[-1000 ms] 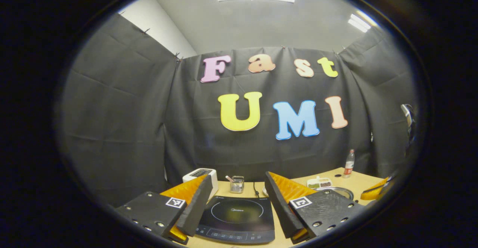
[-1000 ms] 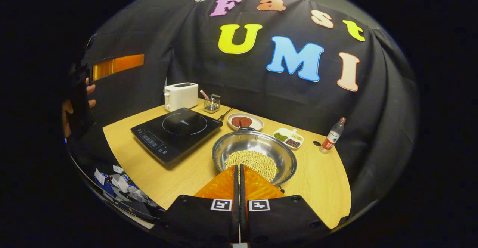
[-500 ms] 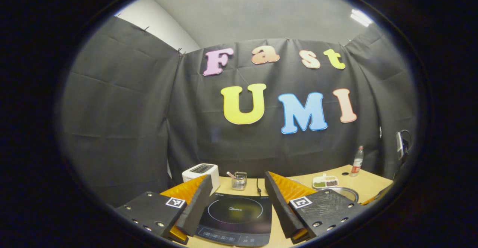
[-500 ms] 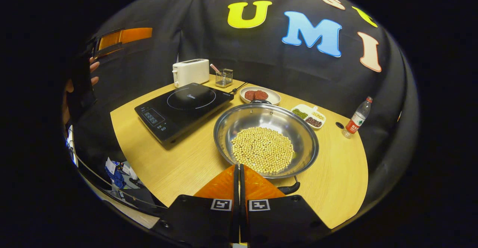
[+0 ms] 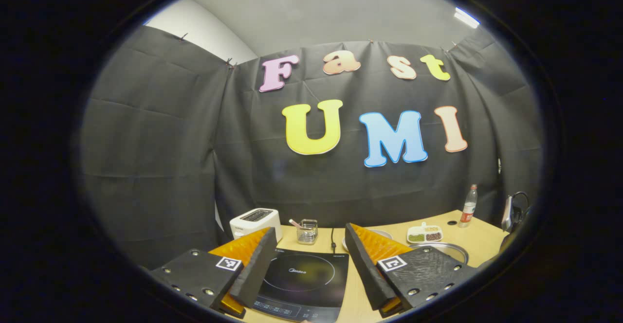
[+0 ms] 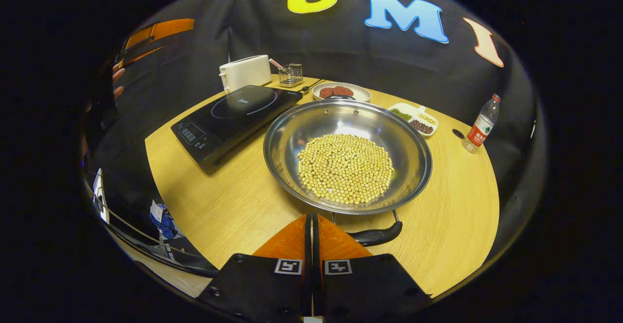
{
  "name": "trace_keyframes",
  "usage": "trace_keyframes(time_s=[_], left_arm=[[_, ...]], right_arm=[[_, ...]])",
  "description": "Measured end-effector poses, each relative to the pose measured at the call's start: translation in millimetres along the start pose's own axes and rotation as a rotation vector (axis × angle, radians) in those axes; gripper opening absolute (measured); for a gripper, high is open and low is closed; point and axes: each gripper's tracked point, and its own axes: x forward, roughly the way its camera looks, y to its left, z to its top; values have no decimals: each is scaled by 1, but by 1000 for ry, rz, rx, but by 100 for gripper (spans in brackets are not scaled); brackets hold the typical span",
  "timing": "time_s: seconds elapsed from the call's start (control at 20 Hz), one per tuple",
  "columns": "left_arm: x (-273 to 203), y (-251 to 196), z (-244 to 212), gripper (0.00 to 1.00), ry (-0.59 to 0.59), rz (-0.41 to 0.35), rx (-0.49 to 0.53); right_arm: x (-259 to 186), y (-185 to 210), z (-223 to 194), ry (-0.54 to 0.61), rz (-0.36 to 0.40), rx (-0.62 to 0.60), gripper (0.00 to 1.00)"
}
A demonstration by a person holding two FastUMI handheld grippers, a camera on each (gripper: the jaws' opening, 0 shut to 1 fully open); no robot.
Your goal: First push the handle of the pot to place it horizontally, then grasp the pot with both hands and set it on the induction cooktop.
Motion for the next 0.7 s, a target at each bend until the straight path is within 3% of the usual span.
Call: trace_keyframes(time_s=[0.15, 0.65, 0.7], left_arm=[[1, -11, 1, 84, -2, -10, 14], [14, -32, -4, 87, 16, -32, 19], [15, -34, -4, 84, 16, -37, 18]], right_arm=[[1, -2, -1, 5, 30, 51, 3], [-3, -43, -5, -4, -68, 79, 2], [-3, -46, -5, -3, -77, 87, 2]])
